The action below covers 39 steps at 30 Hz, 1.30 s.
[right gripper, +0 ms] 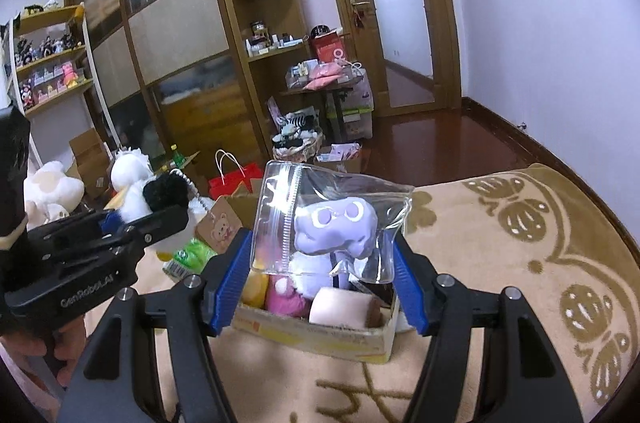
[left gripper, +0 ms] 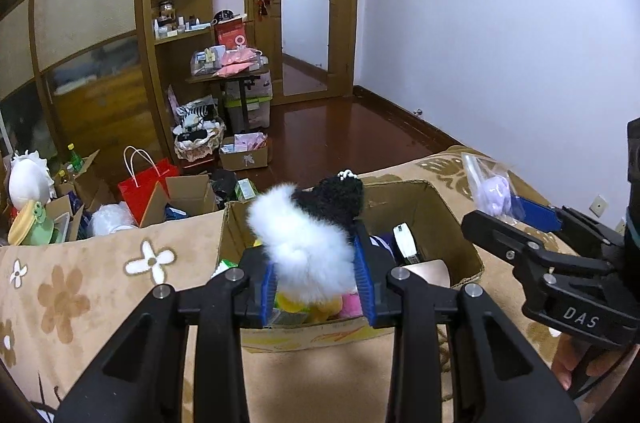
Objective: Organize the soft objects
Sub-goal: 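Lift the pompom toy and bag up and carry both over the box, then open both tools to drop the pompom toy and bag into the box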
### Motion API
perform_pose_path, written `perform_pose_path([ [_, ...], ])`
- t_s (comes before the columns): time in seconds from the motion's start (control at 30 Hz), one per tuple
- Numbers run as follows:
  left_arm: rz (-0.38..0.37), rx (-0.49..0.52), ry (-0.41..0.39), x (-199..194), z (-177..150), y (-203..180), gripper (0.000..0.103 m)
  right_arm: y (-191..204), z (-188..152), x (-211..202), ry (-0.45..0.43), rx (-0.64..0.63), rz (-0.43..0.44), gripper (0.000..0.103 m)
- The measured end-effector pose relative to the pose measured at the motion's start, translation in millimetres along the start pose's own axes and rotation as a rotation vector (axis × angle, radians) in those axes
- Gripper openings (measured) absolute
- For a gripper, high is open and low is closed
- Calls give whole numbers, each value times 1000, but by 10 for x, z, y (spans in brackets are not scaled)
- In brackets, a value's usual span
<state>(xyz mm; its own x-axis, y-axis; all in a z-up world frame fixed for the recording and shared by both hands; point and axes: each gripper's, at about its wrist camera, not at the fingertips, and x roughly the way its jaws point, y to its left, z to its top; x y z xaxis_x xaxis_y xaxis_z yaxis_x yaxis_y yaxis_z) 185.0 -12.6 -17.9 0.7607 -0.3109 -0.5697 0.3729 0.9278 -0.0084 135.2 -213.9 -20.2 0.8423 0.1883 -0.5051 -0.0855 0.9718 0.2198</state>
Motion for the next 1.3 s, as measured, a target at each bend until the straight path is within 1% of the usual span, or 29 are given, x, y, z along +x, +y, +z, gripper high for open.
perform_pose_path([
  [0.17,17,19,1,90,12,10,33,-36,-1,117,8,14,10,71],
  [0.33,6,2,47,233,-34,50,34,-104,-52,260,44,43,23,72],
  [0.4,9,1,57,271,-49,59,37,-120,-62,301,54,46,25,74],
  [0.43,10,1,59,283,-50,61,38,-122,-69,314,57,46,25,74],
  [0.47,14,1,59,290,-51,63,44,-118,-80,328,62,44,29,74],
  [0.5,14,1,59,291,-55,65,53,-115,-88,337,65,44,32,74],
  [0.63,28,4,59,287,-64,75,59,-103,-119,375,79,36,35,74],
  [0.7,39,2,66,284,-67,94,70,-112,-134,383,84,39,36,74],
  [0.8,54,-1,72,257,-64,116,81,-122,-137,365,82,44,40,75],
  [0.9,79,0,61,191,-56,135,87,-132,-134,339,78,48,33,80],
  [1.0,88,-18,54,128,-60,173,91,-157,-131,316,75,55,30,82],
  [1.07,97,-21,51,85,-68,194,92,-170,-119,300,73,64,29,82],
  [1.17,115,-17,44,16,-86,195,93,-184,-99,270,73,66,28,89],
  [1.3,124,-16,40,-105,-123,222,95,-177,-71,189,74,33,1,91],
])
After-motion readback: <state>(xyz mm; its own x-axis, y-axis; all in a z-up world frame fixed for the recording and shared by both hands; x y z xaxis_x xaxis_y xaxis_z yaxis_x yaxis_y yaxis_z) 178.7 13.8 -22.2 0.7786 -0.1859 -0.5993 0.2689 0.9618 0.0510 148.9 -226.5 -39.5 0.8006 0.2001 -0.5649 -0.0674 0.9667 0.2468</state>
